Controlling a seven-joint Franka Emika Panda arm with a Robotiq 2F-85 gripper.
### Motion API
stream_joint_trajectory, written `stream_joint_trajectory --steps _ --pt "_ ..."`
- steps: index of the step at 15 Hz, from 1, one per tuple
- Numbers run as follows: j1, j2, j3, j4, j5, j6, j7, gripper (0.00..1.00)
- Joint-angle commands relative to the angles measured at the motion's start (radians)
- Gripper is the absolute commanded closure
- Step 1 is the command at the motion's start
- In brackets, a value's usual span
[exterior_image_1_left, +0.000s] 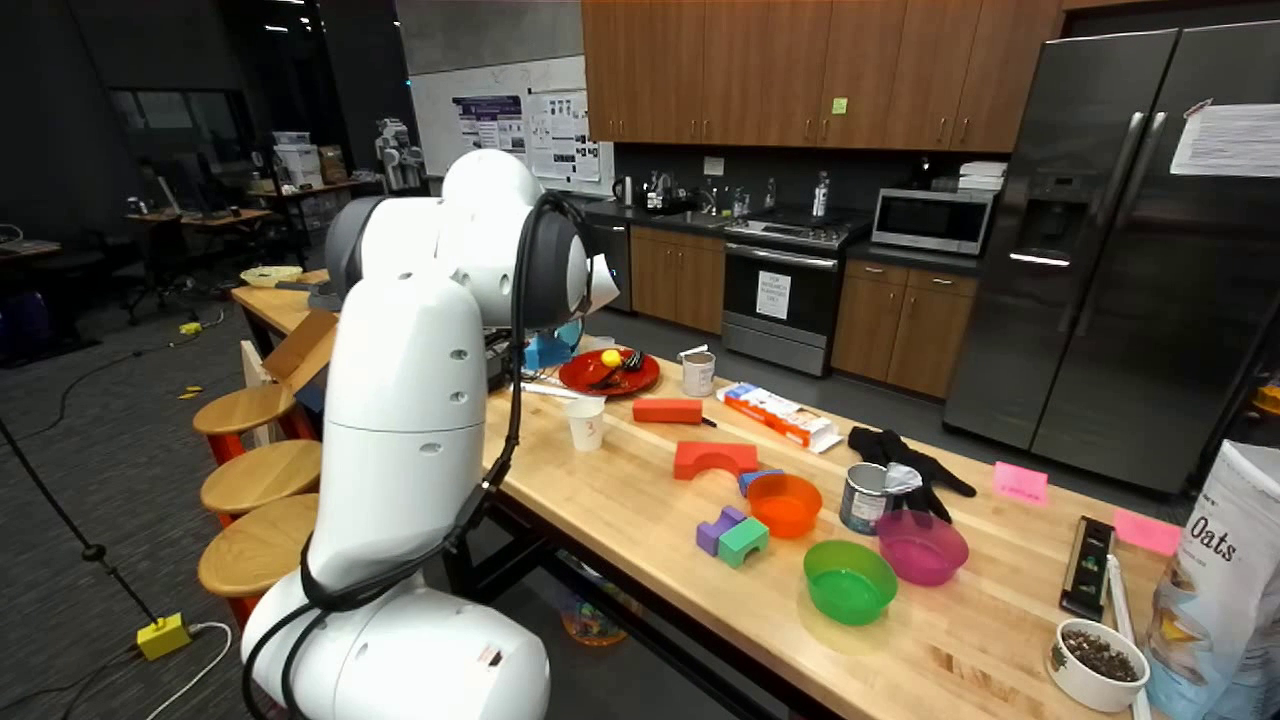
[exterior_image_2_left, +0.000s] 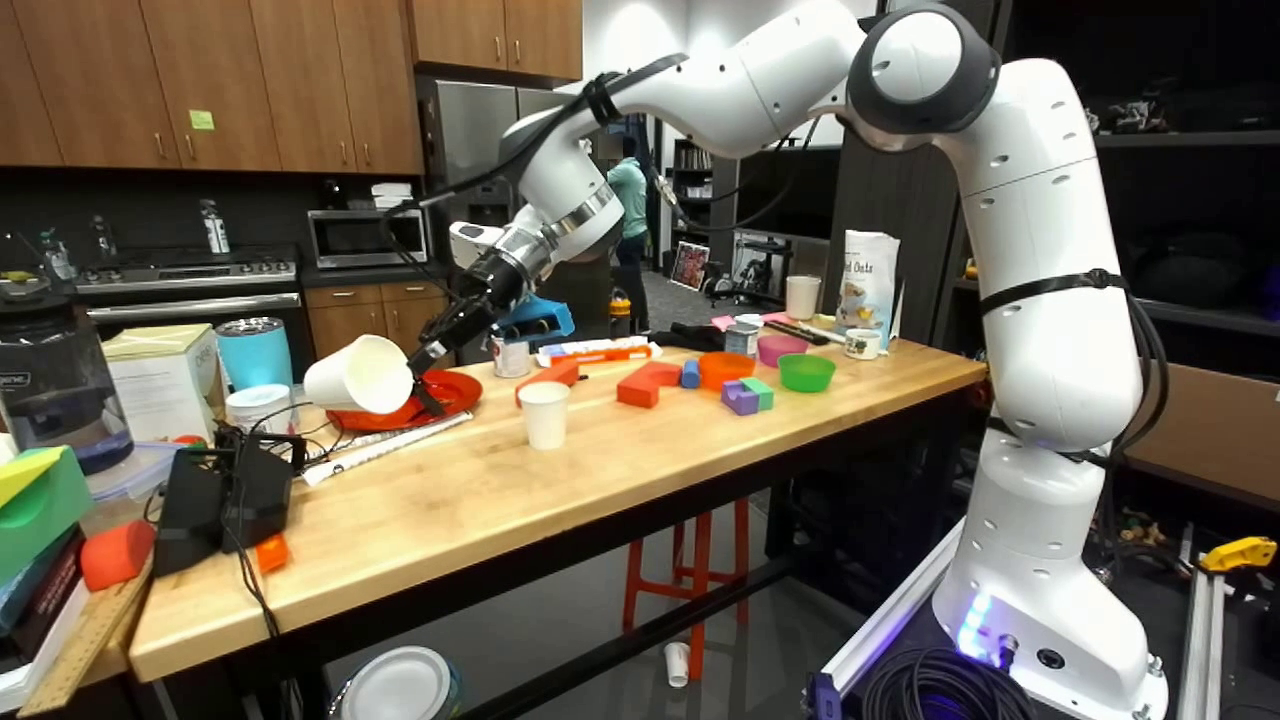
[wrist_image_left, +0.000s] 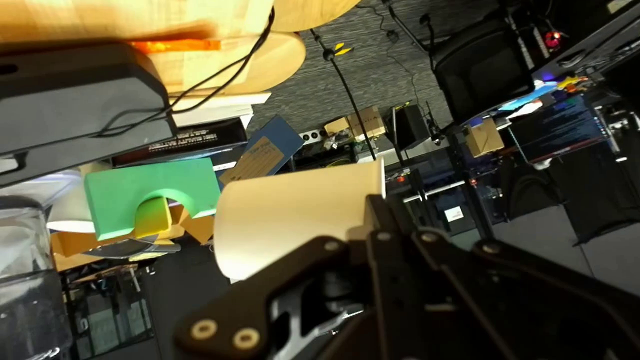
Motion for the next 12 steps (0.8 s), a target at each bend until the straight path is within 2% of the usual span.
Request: stream_joint_trajectory --steps 1,4,7,12 --pt "0.019 -0.098 -0.022 -0.093 0.07 0.065 -0.078 0.99" --pt "0.031 -0.137 -0.027 -0.127 0.118 0.128 -0.138 0.99" --pt "0.057 -0.2 -0.029 -0.185 0.172 0.287 -0.21 0.99" --pt "0.11 -0.334 -0.013 -0.378 0.246 0.572 -0.048 0.99"
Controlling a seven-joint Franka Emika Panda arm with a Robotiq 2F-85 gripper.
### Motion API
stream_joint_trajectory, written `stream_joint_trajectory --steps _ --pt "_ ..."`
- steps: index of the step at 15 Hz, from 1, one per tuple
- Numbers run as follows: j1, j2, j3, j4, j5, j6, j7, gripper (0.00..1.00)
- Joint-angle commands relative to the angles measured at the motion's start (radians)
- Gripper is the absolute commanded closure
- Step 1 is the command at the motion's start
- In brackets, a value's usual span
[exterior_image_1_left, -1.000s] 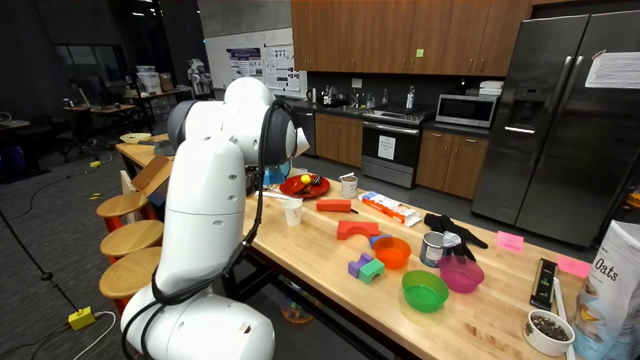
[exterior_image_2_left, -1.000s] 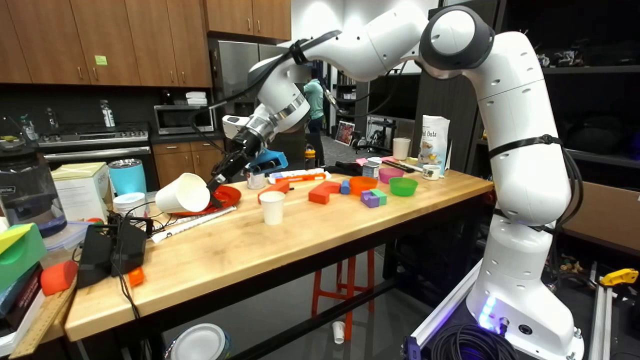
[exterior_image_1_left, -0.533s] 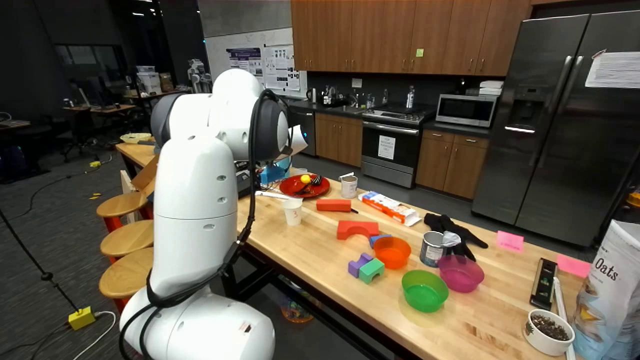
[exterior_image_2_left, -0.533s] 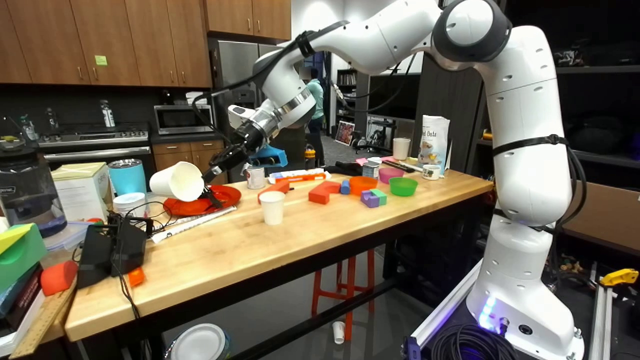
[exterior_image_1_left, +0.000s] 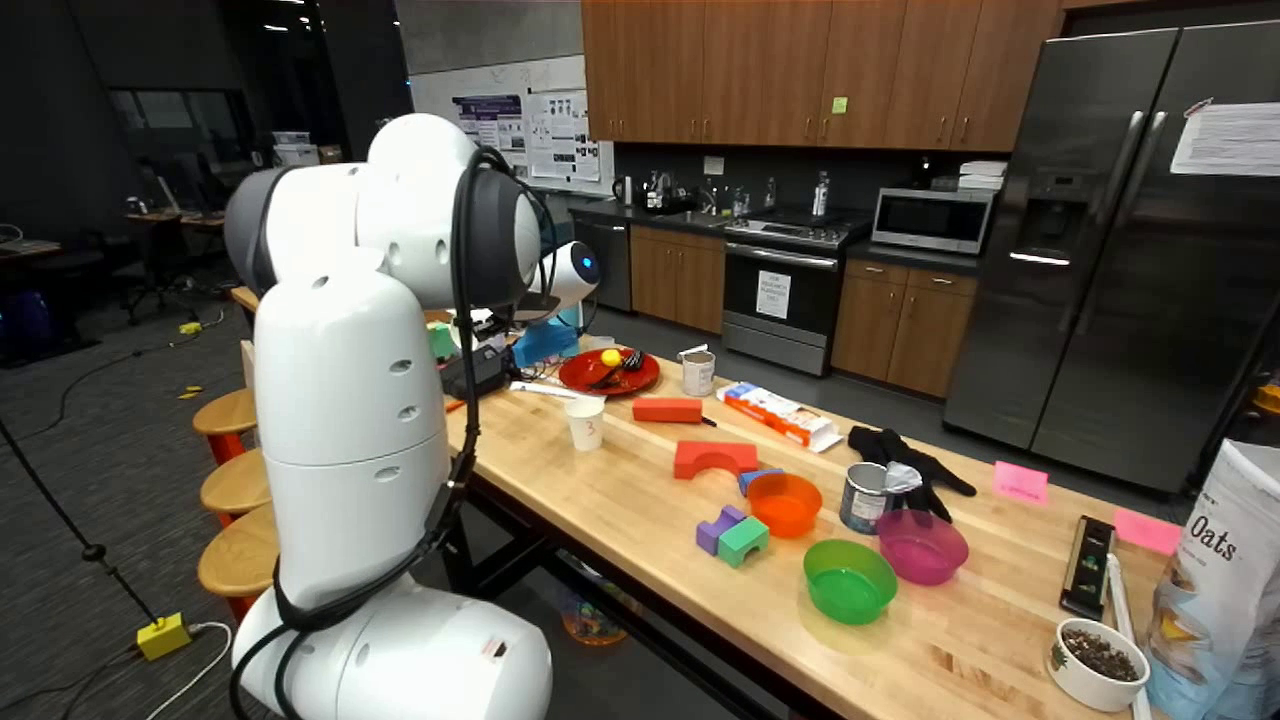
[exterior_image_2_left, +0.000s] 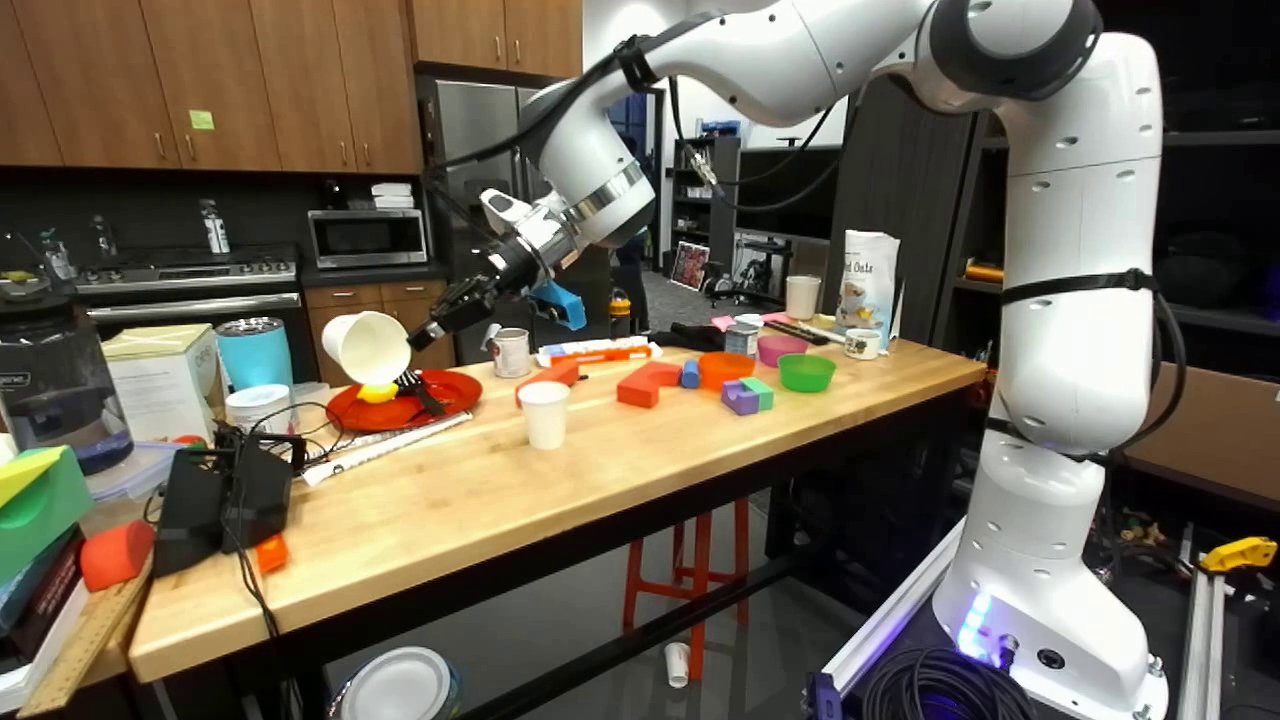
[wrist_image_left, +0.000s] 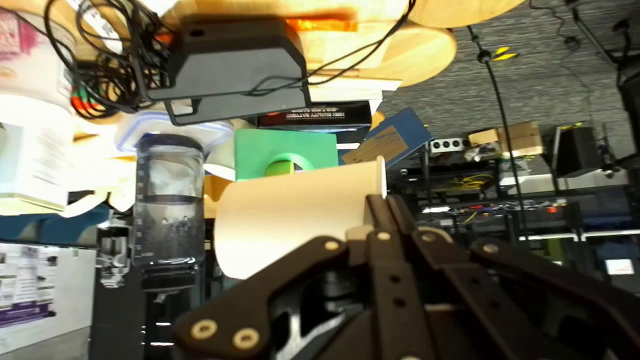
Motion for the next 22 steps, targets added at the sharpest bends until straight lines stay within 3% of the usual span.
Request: stream_joint_trajectory --steps 1,7,12,14,18,22 --pt "0.048 -0.149 0.005 -0.188 0.071 0.173 0.116 0.99" --pt "0.113 -0.251 0.066 -0.341 0.052 0.378 0.507 0.99" --pt "0.152 -0.299 0.103 -0.407 0.011 0.337 0.889 0.99" --pt "0.161 -0.306 0.111 -0.4 0.062 0.288 0.972 0.99" --pt "0.175 -0.291 0.092 -0.349 0.349 0.201 0.854 0.99" --pt "0.138 -0.265 0.082 -0.337 0.614 0.141 0.578 0.99"
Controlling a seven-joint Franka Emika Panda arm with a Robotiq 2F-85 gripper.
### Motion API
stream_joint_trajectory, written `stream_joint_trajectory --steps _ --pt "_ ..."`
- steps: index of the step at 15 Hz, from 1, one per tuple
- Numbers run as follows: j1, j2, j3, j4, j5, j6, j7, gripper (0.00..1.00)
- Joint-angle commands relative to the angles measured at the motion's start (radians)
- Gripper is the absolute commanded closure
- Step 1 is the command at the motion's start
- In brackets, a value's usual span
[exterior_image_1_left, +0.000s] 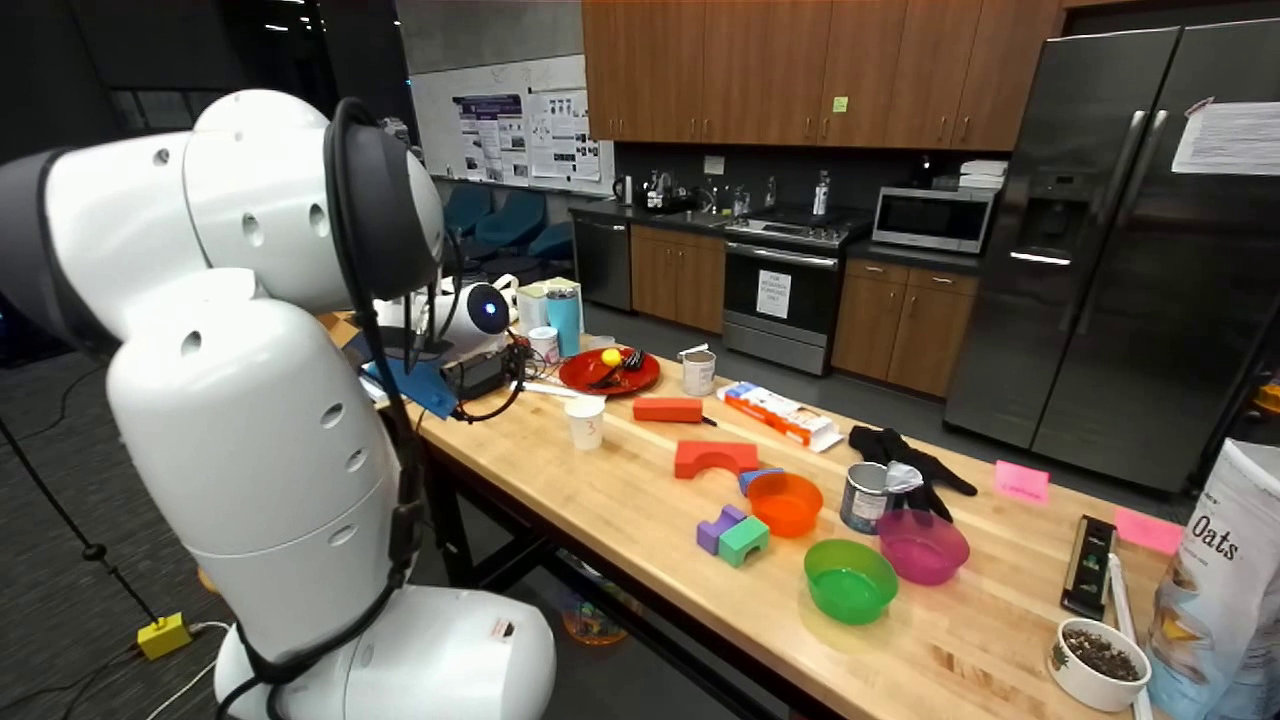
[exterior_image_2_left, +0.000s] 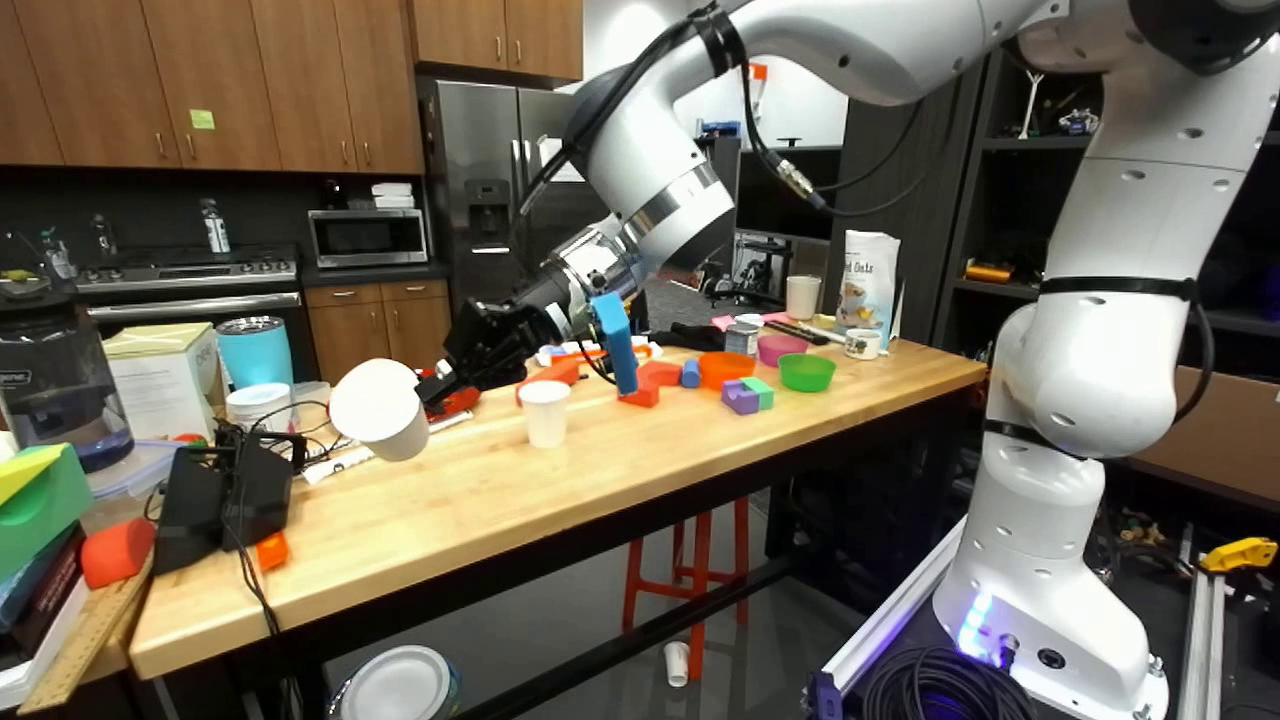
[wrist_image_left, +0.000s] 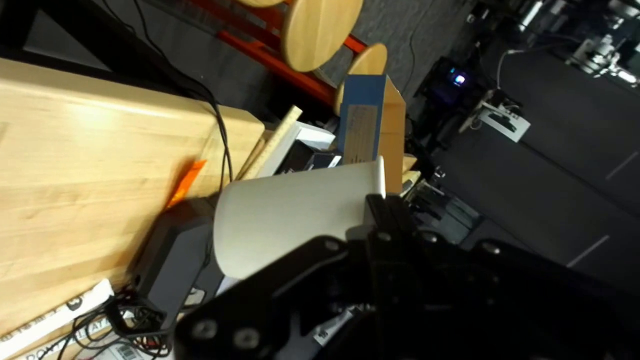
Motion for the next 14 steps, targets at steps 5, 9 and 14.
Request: stream_joint_trajectory --steps 5,9,14 --pt "-0.092 0.058 -0.057 -0.007 0.333 -0.231 -0.576 0.99" --pt "-0.121 0.144 -0.095 -0.016 0.375 -0.414 -0.811 0.99" --pt "-0.121 0.249 -0.131 -0.007 0.374 -0.6 -0.941 0.99"
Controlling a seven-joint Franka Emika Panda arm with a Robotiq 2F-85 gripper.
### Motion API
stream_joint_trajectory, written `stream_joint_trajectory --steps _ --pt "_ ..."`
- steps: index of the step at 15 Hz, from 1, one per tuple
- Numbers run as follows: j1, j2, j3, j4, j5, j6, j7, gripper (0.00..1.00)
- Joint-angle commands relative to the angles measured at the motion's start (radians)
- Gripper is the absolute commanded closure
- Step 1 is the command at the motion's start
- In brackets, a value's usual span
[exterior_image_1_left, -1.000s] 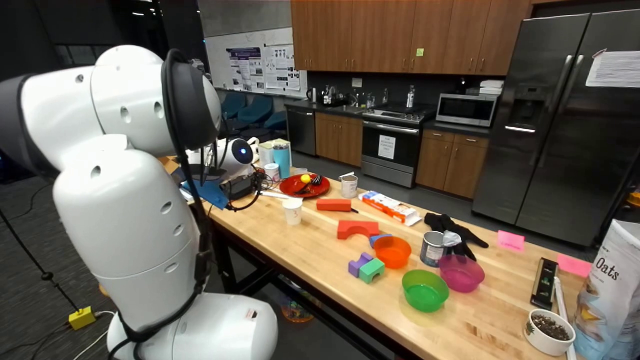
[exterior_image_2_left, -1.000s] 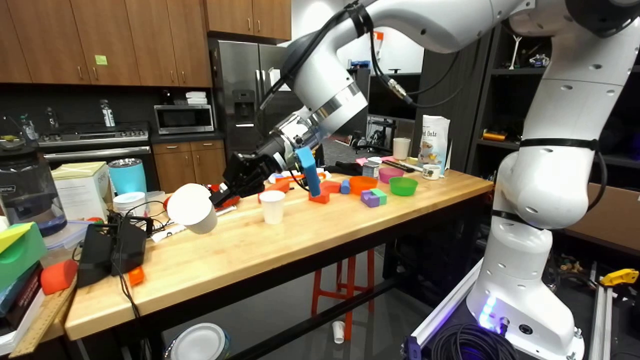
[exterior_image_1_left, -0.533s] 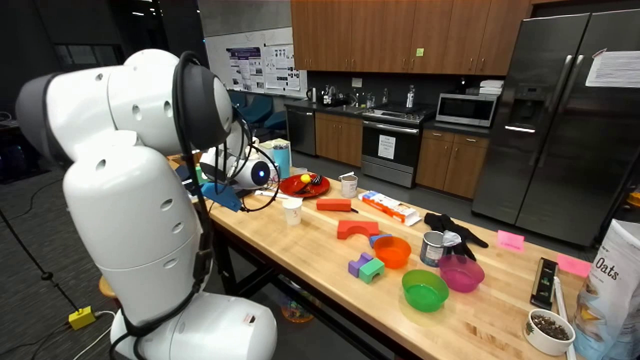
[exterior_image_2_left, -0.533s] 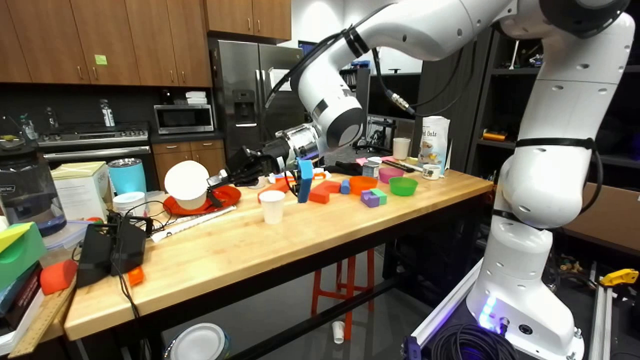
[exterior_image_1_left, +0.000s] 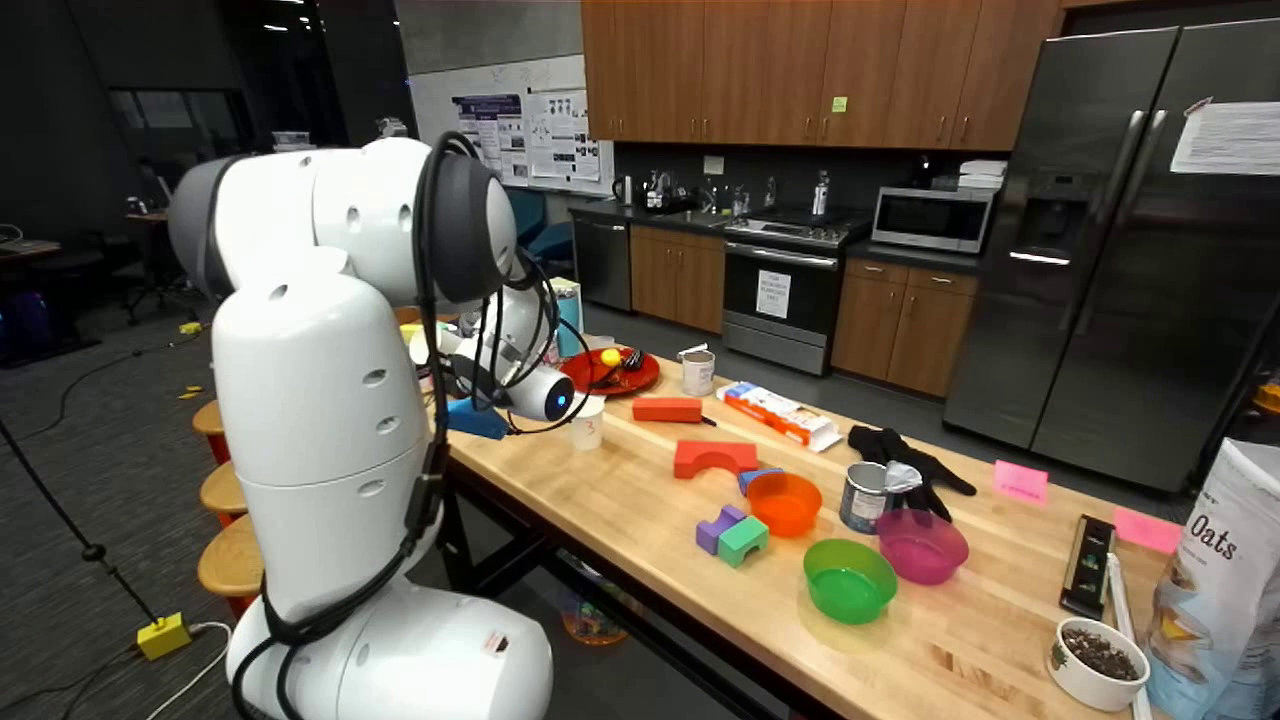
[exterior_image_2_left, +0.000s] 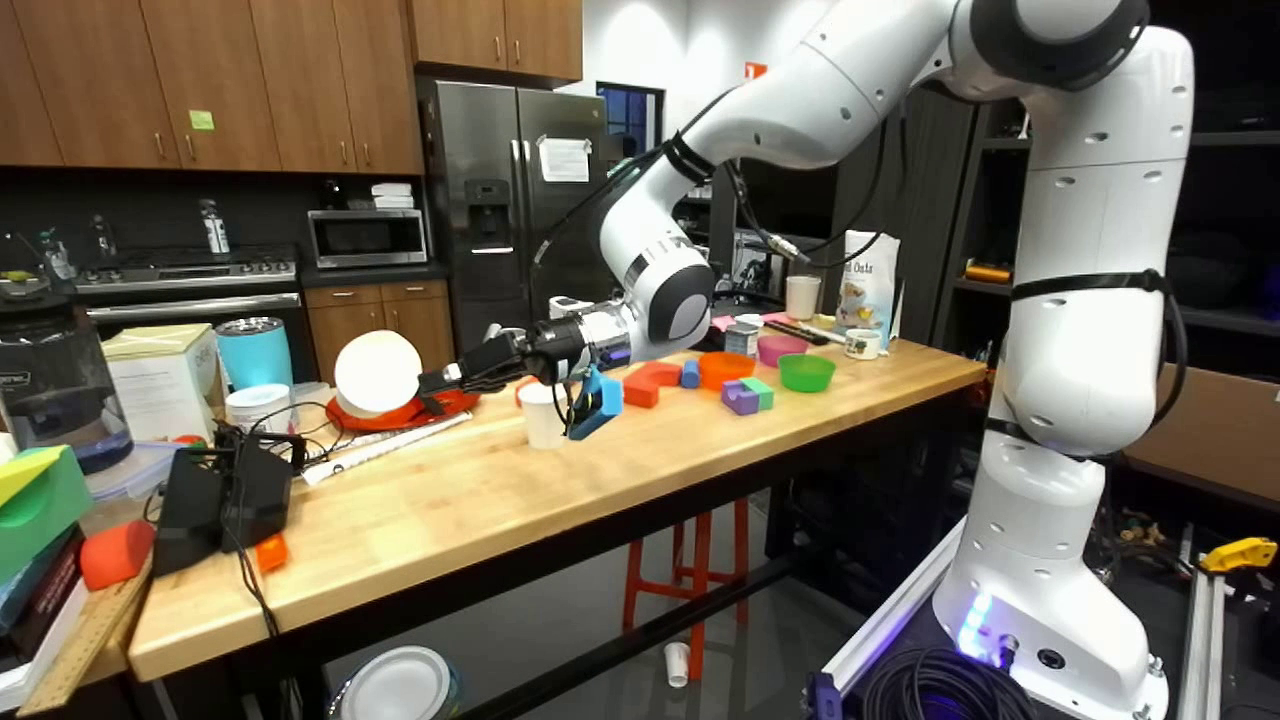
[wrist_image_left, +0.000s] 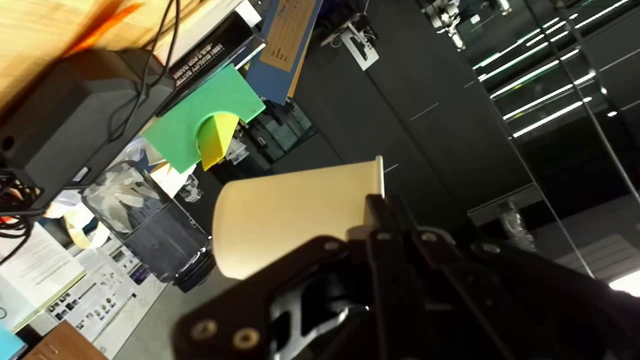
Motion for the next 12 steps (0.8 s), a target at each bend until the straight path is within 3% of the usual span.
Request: stream_joint_trajectory --steps 1,8,9,12 --pt "0.003 0.058 -0.023 0.008 0.016 -0.106 -0.085 0.99" --pt "0.015 0.056 -0.031 0.003 0.013 -0.111 -0.092 0.99" --pt "0.015 0.055 -0.03 0.004 0.013 -0.111 -0.089 0.76" --pt "0.014 0.049 -0.032 0.001 0.008 -0.108 -0.086 0.62"
